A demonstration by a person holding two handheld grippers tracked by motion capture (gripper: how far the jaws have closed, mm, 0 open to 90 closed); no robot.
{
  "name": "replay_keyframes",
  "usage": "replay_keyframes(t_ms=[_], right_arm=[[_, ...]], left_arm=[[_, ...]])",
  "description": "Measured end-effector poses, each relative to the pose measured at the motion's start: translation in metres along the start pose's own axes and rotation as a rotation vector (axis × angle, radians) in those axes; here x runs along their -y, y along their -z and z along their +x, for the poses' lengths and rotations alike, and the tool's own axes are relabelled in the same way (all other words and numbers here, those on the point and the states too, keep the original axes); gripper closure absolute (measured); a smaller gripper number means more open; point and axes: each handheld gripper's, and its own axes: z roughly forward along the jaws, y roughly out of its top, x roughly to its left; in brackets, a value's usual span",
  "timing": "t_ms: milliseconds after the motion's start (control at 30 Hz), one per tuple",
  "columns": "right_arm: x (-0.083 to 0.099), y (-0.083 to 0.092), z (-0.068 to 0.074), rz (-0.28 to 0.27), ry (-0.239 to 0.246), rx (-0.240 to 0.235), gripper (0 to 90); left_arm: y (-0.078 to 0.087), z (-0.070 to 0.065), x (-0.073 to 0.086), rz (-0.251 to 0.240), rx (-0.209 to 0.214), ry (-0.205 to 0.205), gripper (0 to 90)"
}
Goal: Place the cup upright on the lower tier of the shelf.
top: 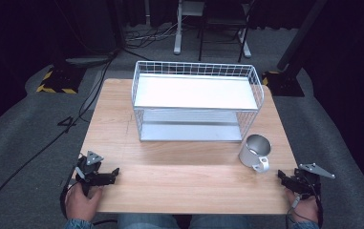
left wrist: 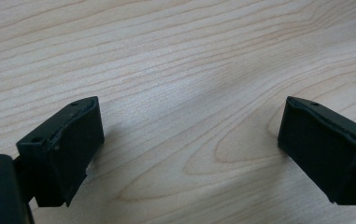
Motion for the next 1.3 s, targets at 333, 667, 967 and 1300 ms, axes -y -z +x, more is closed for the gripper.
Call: replay_keyframes(t_ms=[333, 667, 967, 1300], right_arm=[[0.000, 0.000, 0.000, 0.000, 0.000, 0.000, 29.8], [0.001, 0.001, 0.000, -0.001, -0.003, -0.005, 31.0], [-0.004, 0.017, 0.003, -0.051, 0.002, -0.021, 37.4], [-0.015, 0.039, 0.011, -0.104, 0.004, -0.079, 37.2]], left_arm=[[0.000, 0.000, 0.000, 0.000, 0.000, 0.000, 7.3], [-0.001, 0.000, -0.001, -0.001, -0.001, 0.003, 6.9], [-0.001, 0.000, -0.001, -0.001, -0.002, 0.005, 6.9], [-0.001, 0.000, -0.001, -0.001, -0.002, 0.006, 6.9]])
